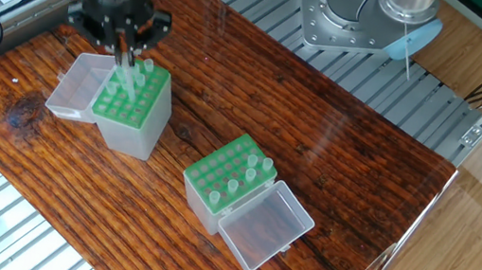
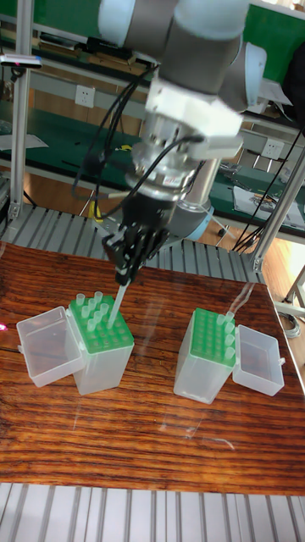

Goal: Transfer all large pipette tips from one holder to another

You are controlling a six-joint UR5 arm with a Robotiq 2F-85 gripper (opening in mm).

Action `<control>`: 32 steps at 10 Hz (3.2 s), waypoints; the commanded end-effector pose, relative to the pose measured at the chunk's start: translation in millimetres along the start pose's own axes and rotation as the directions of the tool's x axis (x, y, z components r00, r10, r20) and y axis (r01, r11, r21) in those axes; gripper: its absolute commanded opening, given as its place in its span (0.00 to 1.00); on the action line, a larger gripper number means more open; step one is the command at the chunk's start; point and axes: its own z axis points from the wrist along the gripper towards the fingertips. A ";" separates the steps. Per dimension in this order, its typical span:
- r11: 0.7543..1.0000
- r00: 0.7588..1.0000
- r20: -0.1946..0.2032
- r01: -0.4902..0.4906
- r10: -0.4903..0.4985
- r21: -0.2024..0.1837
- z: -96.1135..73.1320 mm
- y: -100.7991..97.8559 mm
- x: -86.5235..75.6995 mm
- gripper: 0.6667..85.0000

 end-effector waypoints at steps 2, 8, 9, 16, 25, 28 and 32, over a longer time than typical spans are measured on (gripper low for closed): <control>0.997 0.998 0.031 -0.063 0.061 0.039 -56.5 13.2 -12.7 0.00; 0.968 0.962 0.112 -0.249 0.251 -0.026 -61.6 44.1 -38.7 0.01; 0.953 0.946 0.118 -0.301 0.303 -0.039 -56.7 56.7 -48.5 0.01; 0.945 0.940 0.108 -0.328 0.324 0.018 -43.3 70.3 -54.6 0.00; 0.928 0.916 0.157 -0.372 0.370 -0.021 -44.2 125.4 -89.5 0.00; 0.889 0.882 0.114 -0.456 0.457 -0.043 -57.3 151.5 -103.5 0.00; 0.874 0.866 0.117 -0.482 0.487 -0.066 -51.0 162.6 -113.2 0.00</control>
